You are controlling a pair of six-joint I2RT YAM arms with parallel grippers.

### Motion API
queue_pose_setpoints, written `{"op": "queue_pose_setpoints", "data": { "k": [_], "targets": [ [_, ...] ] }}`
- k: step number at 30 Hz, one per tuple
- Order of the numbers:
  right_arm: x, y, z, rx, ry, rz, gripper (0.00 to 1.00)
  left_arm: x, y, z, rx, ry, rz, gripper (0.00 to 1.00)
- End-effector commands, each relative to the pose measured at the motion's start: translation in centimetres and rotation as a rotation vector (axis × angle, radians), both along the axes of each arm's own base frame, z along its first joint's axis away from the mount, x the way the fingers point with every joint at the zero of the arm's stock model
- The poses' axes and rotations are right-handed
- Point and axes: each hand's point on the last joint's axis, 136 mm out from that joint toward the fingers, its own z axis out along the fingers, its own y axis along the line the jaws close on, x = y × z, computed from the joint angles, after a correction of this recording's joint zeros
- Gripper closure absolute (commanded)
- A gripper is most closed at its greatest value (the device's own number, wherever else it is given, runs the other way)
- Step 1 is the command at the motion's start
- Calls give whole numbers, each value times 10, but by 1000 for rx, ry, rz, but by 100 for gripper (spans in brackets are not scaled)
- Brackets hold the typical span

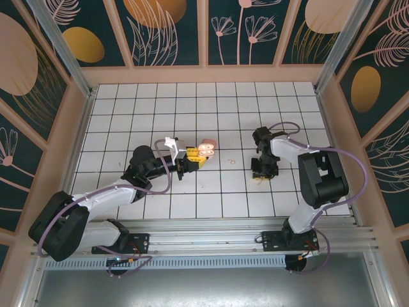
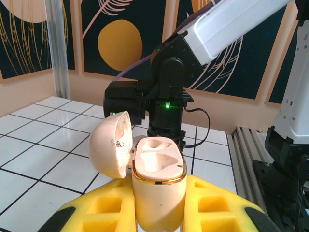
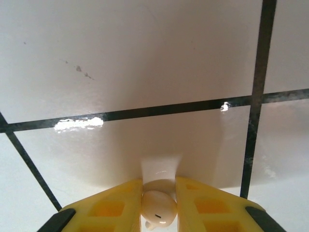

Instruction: Insert the wireless bluetooth earbuds into the charging case

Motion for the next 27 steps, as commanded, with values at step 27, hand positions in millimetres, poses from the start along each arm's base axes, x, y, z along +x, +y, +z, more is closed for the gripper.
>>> {"op": "queue_pose_setpoints", "data": {
  "k": [27],
  "targets": [
    [42, 104, 199, 424, -1051, 290, 80, 20, -40, -62, 47, -24, -64, 89]
  ]
}}
